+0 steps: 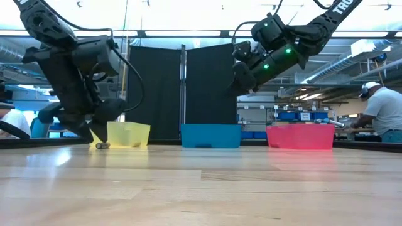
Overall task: Sort batteries
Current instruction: Put the black battery into the yellow bin
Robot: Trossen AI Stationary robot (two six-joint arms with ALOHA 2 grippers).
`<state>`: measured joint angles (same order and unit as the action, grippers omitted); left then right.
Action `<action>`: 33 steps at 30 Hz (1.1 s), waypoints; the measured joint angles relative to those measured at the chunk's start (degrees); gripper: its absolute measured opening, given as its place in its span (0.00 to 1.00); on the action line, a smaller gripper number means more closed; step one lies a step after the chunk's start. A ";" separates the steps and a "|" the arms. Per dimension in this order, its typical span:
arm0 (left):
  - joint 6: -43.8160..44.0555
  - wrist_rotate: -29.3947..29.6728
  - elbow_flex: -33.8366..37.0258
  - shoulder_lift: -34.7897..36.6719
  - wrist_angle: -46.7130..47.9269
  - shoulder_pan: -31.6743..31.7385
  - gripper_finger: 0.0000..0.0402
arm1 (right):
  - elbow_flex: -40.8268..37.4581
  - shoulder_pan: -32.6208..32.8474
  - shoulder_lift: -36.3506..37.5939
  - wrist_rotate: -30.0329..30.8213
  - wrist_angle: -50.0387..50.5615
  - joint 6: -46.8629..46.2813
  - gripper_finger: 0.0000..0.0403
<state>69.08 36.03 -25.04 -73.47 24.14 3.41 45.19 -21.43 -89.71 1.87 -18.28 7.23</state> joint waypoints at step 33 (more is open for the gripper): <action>-5.41 3.36 9.16 0.07 -15.41 0.68 0.17 | 0.02 0.00 0.00 -0.02 -0.09 0.43 0.03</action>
<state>63.67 39.39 -15.88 -73.41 8.73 4.09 45.21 -21.43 -89.71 1.85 -18.37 7.66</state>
